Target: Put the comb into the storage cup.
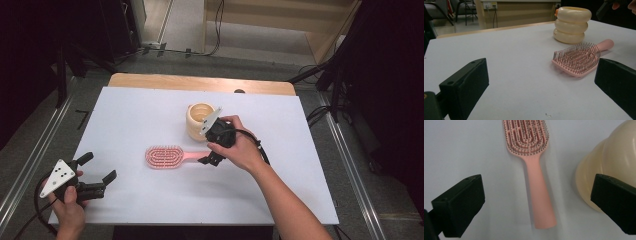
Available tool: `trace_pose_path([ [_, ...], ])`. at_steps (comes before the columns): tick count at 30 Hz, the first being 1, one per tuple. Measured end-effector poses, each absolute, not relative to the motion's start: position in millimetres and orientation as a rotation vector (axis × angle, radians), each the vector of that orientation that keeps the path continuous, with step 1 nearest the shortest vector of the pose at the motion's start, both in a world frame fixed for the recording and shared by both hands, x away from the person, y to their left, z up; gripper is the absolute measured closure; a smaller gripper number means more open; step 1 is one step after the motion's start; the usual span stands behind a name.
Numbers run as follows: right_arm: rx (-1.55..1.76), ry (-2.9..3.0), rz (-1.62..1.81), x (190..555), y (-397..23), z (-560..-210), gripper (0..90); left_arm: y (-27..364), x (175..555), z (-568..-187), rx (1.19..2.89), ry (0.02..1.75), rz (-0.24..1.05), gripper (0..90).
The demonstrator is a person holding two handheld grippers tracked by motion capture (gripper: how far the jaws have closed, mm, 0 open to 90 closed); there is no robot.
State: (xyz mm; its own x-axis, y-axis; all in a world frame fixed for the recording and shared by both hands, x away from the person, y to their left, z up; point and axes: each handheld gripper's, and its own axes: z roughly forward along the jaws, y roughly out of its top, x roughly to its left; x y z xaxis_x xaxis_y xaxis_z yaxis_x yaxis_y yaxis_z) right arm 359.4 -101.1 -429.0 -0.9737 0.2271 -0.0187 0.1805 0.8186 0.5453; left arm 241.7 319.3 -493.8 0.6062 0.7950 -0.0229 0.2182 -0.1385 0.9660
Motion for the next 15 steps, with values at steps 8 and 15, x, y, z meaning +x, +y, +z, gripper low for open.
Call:
trace_pose_path([
  [8,0.316,2.943,0.821,362,-91,-434,0.0,319,242,-494,1.678,0.847,0.622,0.0],
  [15,0.286,2.966,0.772,364,-80,-440,0.0,319,242,-494,1.677,0.844,0.621,0.0],
])
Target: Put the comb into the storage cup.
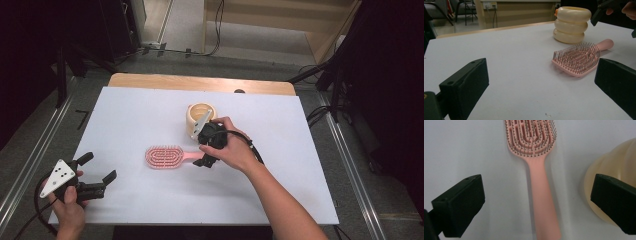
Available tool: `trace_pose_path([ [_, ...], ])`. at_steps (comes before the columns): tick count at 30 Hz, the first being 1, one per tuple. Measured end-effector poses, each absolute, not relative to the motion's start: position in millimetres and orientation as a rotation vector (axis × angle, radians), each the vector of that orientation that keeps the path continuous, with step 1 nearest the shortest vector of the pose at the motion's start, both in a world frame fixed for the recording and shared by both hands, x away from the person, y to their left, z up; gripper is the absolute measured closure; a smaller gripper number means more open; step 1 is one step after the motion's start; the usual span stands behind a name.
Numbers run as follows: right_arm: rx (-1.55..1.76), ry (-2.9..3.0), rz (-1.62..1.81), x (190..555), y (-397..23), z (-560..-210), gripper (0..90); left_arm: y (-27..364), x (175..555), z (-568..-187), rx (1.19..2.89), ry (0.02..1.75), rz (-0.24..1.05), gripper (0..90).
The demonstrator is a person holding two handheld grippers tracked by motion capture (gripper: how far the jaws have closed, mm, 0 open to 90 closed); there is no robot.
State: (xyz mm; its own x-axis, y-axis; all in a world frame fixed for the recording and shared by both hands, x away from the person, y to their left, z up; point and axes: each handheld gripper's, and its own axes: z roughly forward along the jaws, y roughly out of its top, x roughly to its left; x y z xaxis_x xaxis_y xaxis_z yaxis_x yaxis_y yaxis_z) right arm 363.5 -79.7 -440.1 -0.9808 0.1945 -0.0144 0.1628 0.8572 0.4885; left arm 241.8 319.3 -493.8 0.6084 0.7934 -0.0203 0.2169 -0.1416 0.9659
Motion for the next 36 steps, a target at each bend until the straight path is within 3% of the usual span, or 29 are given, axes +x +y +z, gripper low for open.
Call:
trace_pose_path([
  [15,0.259,3.019,0.66,368,-59,-455,5.6,319,242,-494,1.678,0.842,0.621,0.0],
  [17,0.258,3.022,0.648,368,-57,-458,12.5,319,242,-494,1.679,0.841,0.621,0.0],
  [36,0.31,3.053,0.561,375,-45,-479,42.7,319,242,-494,1.678,0.84,0.62,0.0],
])
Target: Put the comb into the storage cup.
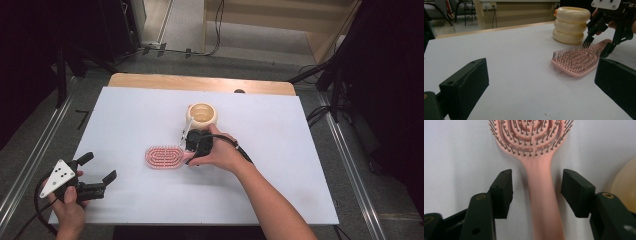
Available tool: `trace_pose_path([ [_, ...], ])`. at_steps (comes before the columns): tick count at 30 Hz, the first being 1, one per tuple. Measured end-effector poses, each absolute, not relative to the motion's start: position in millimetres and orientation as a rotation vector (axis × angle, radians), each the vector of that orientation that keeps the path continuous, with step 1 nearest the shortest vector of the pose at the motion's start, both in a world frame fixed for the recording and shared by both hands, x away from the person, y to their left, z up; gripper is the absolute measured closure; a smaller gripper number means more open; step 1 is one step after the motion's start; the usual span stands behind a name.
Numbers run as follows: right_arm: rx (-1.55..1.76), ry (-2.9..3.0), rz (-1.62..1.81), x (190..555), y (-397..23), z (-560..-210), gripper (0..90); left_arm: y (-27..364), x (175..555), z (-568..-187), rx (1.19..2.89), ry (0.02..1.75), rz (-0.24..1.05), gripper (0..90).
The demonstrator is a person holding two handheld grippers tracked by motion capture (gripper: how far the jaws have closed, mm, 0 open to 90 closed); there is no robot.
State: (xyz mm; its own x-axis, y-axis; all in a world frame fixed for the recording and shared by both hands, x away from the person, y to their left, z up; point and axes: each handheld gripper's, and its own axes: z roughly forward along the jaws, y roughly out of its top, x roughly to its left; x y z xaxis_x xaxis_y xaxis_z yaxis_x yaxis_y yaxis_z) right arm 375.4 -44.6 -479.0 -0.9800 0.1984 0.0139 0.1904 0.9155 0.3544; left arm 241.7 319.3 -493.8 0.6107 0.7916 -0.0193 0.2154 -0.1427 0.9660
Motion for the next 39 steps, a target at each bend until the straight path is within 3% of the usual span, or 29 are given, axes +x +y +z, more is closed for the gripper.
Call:
trace_pose_path([
  [16,0.247,3.041,0.555,375,-40,-480,67.2,319,242,-494,1.679,0.841,0.618,0.0],
  [39,0.355,2.961,0.74,369,-54,-473,67.7,319,242,-494,1.678,0.841,0.619,0.0],
])
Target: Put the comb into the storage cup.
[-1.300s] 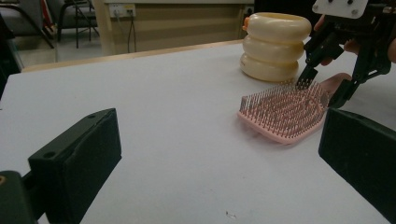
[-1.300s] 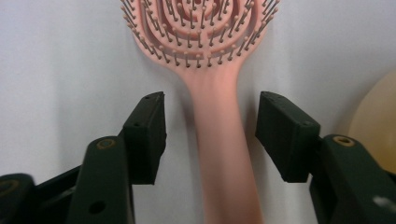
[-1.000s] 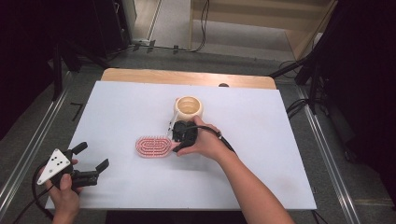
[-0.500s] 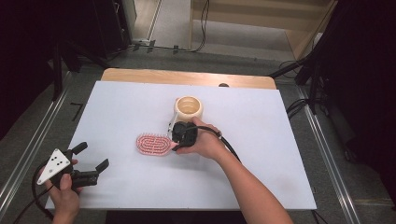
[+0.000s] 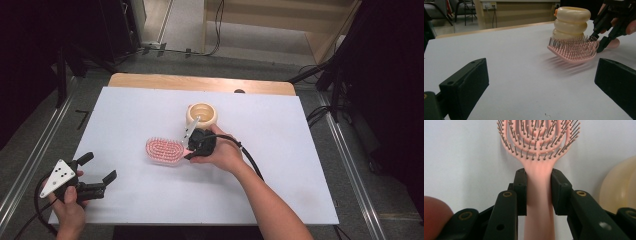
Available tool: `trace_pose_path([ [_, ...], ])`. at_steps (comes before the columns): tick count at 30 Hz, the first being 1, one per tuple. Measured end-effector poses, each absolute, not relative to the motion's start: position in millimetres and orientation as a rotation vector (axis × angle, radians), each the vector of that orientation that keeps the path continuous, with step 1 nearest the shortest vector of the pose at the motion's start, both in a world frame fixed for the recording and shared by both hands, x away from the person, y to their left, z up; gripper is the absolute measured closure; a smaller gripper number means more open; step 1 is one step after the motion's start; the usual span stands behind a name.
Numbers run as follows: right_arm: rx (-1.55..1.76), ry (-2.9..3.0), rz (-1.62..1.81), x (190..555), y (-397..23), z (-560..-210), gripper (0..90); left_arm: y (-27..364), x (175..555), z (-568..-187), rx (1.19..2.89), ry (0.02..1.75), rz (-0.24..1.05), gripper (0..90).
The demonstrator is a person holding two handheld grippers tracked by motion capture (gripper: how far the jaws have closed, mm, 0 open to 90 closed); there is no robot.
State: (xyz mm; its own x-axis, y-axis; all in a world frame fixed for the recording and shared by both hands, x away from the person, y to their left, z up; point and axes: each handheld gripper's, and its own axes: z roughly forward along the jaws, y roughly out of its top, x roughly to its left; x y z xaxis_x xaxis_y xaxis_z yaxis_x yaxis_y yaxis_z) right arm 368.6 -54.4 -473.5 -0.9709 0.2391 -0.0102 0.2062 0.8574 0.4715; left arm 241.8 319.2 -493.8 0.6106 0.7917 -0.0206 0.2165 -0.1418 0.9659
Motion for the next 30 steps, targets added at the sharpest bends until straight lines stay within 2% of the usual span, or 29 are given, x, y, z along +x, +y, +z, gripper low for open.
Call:
trace_pose_path([
  [30,0.414,2.79,1.072,348,-85,-463,67.7,318,244,-490,1.69,0.857,0.619,0.0],
])
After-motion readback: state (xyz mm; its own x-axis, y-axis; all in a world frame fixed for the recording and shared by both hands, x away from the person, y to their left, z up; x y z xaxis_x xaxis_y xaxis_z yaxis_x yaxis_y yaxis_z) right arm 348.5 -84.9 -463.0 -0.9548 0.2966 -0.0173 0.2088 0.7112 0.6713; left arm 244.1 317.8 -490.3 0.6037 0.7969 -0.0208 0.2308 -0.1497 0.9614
